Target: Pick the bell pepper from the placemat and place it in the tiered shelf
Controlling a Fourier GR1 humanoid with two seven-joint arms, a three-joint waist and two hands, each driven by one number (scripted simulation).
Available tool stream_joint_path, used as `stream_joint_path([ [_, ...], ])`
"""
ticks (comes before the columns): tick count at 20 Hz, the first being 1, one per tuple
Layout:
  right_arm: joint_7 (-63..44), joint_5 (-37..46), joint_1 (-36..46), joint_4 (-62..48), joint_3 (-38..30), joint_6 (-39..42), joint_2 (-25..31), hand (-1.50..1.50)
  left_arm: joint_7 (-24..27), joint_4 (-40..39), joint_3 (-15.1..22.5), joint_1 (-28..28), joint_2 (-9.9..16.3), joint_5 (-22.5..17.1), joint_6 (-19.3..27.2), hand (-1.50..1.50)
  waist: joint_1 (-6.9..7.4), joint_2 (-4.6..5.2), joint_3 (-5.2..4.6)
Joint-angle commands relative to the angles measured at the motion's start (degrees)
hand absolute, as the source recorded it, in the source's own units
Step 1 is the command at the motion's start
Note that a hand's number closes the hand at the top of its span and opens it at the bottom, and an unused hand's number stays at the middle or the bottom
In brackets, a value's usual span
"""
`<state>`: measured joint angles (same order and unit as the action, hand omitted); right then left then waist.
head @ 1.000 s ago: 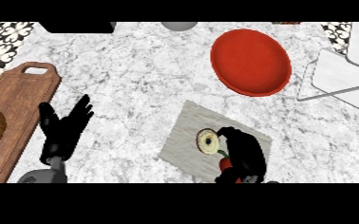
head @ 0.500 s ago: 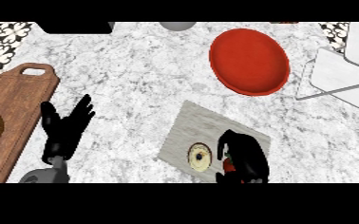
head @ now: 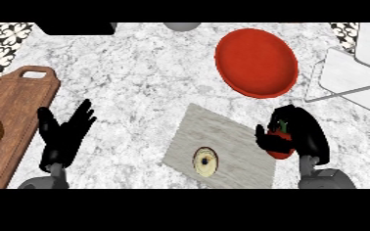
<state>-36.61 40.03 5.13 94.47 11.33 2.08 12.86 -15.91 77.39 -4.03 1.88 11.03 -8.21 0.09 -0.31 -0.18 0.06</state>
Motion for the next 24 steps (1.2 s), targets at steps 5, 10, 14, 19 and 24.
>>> stream_joint_path([
  [5, -9.8, 4.5, 0.8, 23.3, -5.6, 1.6, 5.4, 1.5, -0.5, -0.2, -0.2, 0.7, -0.3, 0.5, 0.6, 0.0, -0.94, -0.22, -0.12],
  [10, -25.6, 6.8, 9.2, 36.7, -9.0, 10.1, 6.3, 1.5, -0.2, -2.4, -1.9, 2.0, 1.2, -1.0, -1.5, 0.0, -0.74, -0.22, -0.23],
  [14, -29.8, 1.7, 16.6, 38.0, -17.0, 17.3, 9.4, 1.5, -0.2, 1.0, -0.8, -1.3, -0.1, -0.8, -1.3, 0.0, 0.11, -0.06, -0.14],
  [19, -31.1, -6.6, 24.1, 33.7, -27.2, 23.3, 16.4, 1.5, -1.4, 1.1, -1.2, -1.1, 1.1, -0.4, -1.7, 0.0, 0.08, -0.11, -0.13],
  [24, -27.5, -9.1, 31.0, 22.5, -34.3, 21.7, 22.0, 1.5, -1.2, 1.0, 0.7, 0.5, -1.6, 1.8, 0.9, 0.0, 0.16, 0.08, -0.12],
])
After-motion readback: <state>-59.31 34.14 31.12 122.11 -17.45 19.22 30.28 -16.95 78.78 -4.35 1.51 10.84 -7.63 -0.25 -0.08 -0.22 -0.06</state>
